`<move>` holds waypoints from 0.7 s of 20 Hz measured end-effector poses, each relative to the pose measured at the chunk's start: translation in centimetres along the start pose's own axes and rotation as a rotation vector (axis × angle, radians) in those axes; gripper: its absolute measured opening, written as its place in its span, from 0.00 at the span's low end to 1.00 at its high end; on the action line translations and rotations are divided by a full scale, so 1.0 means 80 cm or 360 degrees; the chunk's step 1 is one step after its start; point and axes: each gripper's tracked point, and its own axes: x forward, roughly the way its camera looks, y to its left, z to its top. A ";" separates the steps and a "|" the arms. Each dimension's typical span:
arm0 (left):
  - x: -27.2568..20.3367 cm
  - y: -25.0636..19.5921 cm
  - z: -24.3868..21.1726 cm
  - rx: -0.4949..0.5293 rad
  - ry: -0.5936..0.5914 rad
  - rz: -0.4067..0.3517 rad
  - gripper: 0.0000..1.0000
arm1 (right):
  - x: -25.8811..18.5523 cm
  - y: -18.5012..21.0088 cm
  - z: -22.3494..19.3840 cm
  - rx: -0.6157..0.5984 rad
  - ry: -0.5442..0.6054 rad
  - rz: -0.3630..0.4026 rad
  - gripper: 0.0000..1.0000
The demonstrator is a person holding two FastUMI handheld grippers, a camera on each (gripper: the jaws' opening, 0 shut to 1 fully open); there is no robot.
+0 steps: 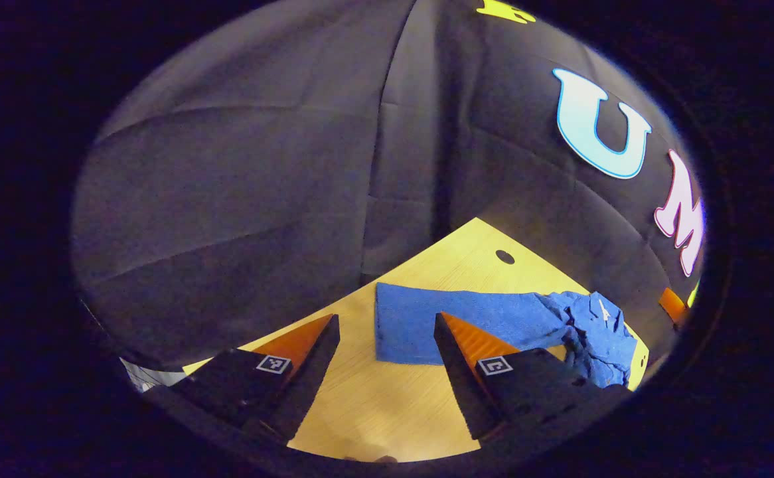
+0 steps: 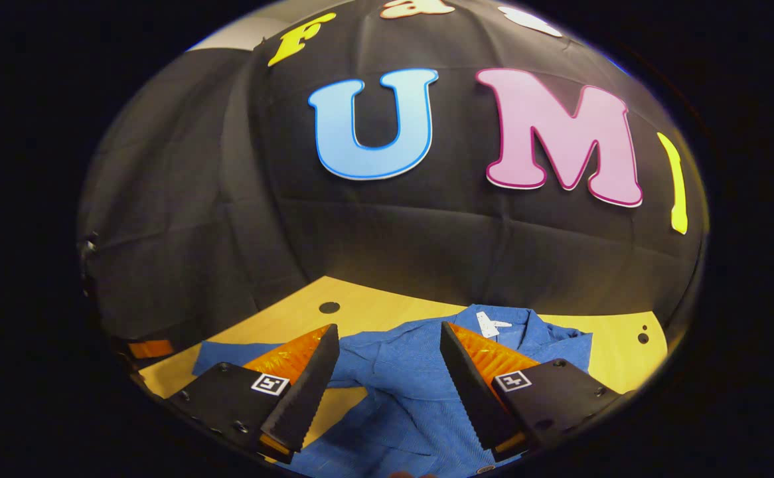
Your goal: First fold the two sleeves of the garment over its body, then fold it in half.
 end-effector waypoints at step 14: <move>0.097 -0.047 -0.052 0.0264 0.0325 0.0222 0.53 | -0.070 -0.154 -0.038 -0.0031 0.0061 -0.0220 0.99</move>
